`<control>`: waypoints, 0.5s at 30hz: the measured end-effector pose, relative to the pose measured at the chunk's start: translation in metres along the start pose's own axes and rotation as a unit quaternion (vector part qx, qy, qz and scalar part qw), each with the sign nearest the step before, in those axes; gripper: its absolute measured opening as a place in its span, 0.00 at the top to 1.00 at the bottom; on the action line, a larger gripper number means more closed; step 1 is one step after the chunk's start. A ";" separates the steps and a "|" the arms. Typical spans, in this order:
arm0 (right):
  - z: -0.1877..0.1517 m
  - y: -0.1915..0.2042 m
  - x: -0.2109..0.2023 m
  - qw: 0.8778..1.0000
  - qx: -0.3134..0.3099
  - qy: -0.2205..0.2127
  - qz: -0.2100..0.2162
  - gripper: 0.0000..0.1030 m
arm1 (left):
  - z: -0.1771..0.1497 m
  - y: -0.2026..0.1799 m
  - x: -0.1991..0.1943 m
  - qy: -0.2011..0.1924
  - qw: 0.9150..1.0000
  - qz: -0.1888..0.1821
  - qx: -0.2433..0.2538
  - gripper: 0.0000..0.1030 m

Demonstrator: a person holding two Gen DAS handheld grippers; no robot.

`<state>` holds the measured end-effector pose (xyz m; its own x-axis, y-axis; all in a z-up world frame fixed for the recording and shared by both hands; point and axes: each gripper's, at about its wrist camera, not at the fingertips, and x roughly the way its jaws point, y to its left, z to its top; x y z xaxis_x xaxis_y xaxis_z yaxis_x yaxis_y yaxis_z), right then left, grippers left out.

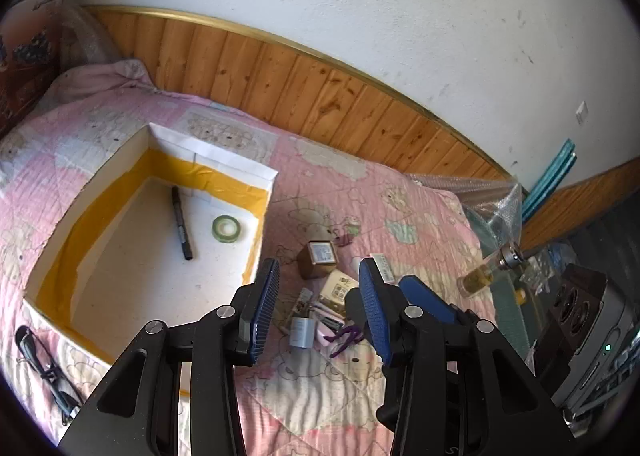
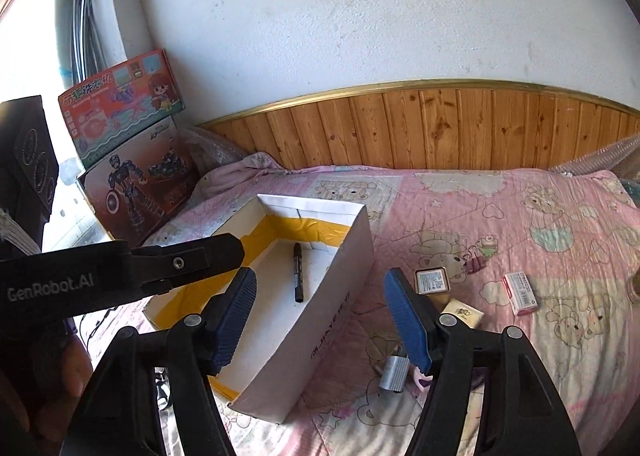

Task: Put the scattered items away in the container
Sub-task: 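Move both grippers back toward the remaining items on the bed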

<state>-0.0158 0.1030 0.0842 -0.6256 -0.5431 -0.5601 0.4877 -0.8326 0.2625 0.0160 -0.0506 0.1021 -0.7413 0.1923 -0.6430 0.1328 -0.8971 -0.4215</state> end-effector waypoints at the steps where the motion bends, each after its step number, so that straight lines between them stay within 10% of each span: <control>1: 0.000 -0.005 -0.001 1.000 0.010 0.003 0.000 0.34 | -0.001 -0.002 0.003 0.001 1.000 -0.002 0.000 0.57; 15: 0.003 -0.063 0.010 0.996 0.066 0.040 -0.048 0.33 | -0.014 0.021 0.037 0.042 0.999 -0.024 -0.007 0.53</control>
<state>-0.0544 0.1500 0.0644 -0.6120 -0.4544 -0.6472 0.3412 -0.8901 0.3023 0.0002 -0.0572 0.0606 -0.6891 0.2684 -0.6731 0.1075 -0.8808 -0.4612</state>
